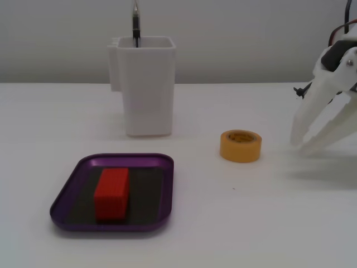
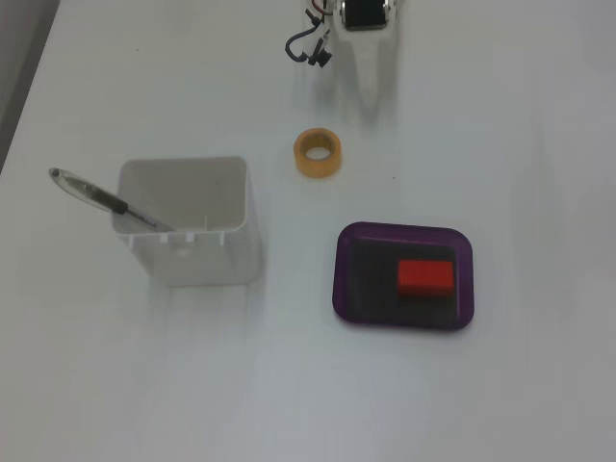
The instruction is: Remove the cube from the box.
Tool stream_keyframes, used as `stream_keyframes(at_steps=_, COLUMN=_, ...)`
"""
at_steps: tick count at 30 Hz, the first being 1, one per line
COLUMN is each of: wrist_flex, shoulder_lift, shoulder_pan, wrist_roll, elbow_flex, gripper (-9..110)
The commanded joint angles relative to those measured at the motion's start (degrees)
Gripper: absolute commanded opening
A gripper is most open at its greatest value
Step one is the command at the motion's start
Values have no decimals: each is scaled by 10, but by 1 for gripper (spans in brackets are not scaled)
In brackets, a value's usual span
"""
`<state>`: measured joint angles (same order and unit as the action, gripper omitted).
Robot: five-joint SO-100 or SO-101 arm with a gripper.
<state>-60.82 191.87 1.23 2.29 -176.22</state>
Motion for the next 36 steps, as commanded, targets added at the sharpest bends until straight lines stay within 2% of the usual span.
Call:
stream_keyframes(at_steps=1, wrist_flex=10, shoulder_lift=26, shoulder_pan=-5, wrist_roll=-4, elbow_flex=-4, gripper=0)
stream_keyframes(at_steps=21, wrist_flex=2, shoulder_lift=25, shoulder_pan=-8, wrist_roll=-11, elbow_flex=6, gripper=0)
stream_keyframes(at_steps=25, wrist_flex=10, shoulder_lift=15, shoulder_pan=-43, wrist_roll=-98, elbow_flex=105, gripper=0)
stream_keyframes(at_steps=28, wrist_flex=10, shoulder_lift=1, shoulder_pan=-27, wrist_roll=-157, elbow_flex=190, gripper=0)
stream_keyframes(at_steps=31, wrist_flex=2, shoulder_lift=-82, shoulder_pan=5, wrist_roll=-183, elbow_flex=250, gripper=0)
stream_keyframes(at_steps=36, wrist_flex=20, shoulder_lift=-344, shoulder_pan=30, wrist_roll=-180, elbow_flex=379, gripper=0)
